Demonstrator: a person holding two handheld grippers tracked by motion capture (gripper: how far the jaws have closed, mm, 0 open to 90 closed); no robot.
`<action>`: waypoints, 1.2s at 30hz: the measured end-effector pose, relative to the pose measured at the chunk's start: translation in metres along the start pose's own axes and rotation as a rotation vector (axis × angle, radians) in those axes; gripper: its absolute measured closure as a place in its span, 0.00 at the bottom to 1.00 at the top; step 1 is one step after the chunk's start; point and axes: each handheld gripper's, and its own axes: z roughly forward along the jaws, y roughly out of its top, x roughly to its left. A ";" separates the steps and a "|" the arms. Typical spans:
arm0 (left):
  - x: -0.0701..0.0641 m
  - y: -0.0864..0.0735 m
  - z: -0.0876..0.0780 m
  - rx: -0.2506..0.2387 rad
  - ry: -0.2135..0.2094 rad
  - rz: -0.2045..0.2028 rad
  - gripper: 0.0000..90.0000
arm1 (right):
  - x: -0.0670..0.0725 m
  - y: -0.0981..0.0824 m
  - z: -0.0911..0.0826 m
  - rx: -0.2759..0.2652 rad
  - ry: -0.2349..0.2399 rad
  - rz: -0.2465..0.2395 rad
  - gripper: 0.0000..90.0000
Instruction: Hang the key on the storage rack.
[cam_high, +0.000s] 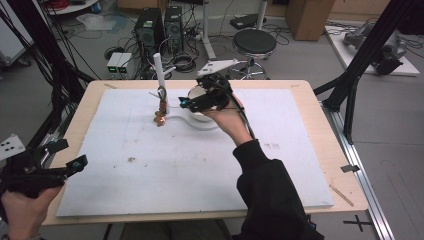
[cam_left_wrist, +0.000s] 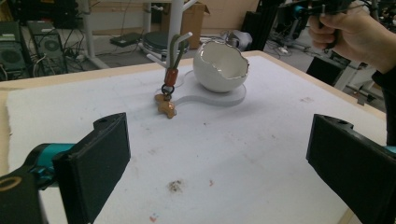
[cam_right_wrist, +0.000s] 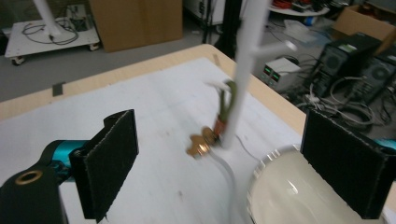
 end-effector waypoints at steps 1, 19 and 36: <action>0.000 0.002 0.004 0.004 -0.004 0.005 0.07 | -0.004 -0.005 -0.008 -0.011 -0.007 0.014 0.12; -0.001 0.014 0.064 0.022 -0.083 0.029 0.07 | -0.011 -0.087 -0.124 -0.080 -0.098 0.126 0.12; -0.004 0.013 0.085 0.021 -0.074 0.035 0.07 | -0.039 -0.165 -0.203 -0.029 -0.158 0.320 0.12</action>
